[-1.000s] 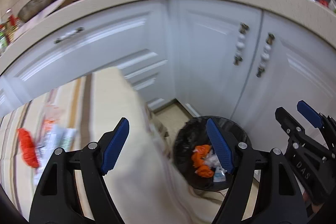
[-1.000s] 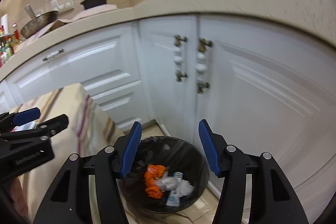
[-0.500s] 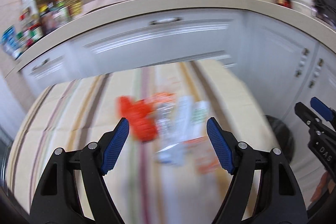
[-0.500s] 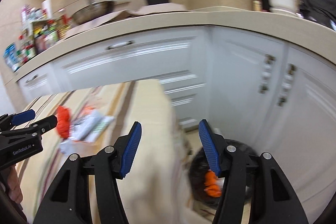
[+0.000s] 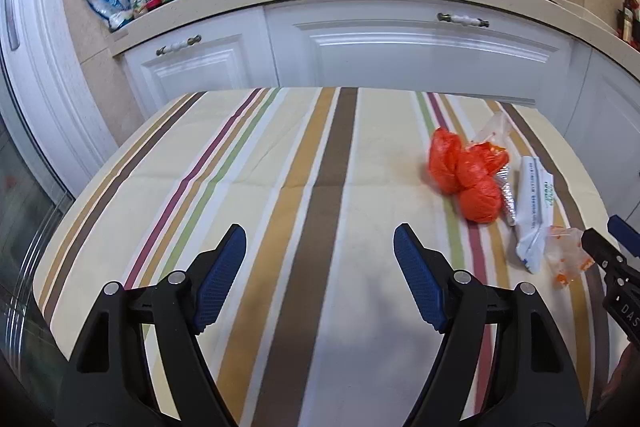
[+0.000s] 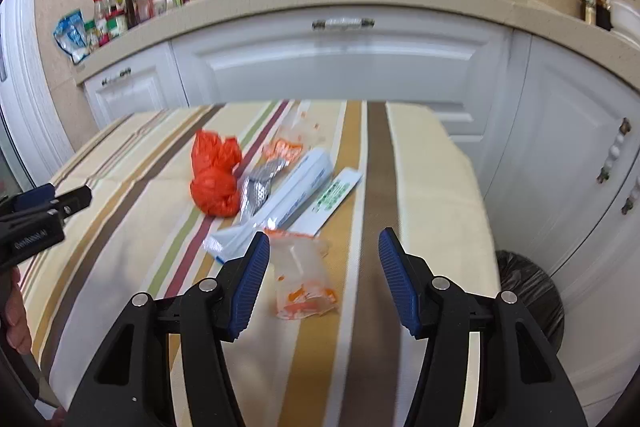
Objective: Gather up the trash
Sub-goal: 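Move both open tools back over the table, then grasp the clear orange-printed bag with the right tool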
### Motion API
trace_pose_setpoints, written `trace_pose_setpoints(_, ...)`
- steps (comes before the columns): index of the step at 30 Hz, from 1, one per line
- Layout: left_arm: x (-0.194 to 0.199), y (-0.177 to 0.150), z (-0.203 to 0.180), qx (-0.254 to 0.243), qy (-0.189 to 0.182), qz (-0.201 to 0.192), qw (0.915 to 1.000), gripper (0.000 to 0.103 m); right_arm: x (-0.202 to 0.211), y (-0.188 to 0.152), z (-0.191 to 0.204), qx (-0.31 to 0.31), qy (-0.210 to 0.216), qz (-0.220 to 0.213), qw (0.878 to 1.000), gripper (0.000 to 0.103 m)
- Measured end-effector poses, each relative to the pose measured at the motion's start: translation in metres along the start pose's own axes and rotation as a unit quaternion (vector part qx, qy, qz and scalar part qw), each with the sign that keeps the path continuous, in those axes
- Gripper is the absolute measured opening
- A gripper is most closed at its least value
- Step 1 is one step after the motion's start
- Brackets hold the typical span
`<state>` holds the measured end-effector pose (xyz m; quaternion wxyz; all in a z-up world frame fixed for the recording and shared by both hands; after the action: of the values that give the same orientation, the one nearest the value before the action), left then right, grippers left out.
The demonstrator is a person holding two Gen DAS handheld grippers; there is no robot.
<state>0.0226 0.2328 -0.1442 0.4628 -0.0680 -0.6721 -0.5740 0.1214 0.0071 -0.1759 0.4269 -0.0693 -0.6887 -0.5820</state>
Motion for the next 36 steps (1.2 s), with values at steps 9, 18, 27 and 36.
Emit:
trace_pose_setpoints(9,-0.008,-0.006,0.001,0.004,-0.018,0.009,0.9998,0.074,-0.018,-0.009,0.0,0.001,0.003,0.053,0.999,0.035)
trace_pose_setpoints(18,-0.005,-0.006,-0.031,-0.016,-0.052,0.006,0.9985,0.074,-0.014,-0.01,-0.002,0.003,0.02,0.051,0.999,0.011)
trace_pose_setpoints(27,0.001,-0.009,-0.091,-0.057,-0.109,-0.001,0.9924,0.075,0.009,-0.008,-0.034,-0.017,-0.005,0.017,1.0,0.011)
trace_pose_setpoints(36,-0.011,-0.016,-0.141,-0.096,-0.123,0.007,0.9877,0.077,0.032,-0.012,-0.077,-0.043,-0.049,-0.007,0.998,0.011)
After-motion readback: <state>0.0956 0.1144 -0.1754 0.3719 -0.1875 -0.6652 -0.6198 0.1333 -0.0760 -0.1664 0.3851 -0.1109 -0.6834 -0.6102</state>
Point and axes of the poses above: each gripper's, at about its wrist camera, not at the fingertips, and x roughly against the way its jaws point, z to its left, y to its top, the point moved 4 cm from there along -x, roughly the way its jaws point, and after that the axes turned 2 degrees about z, right-handed, at the moved point
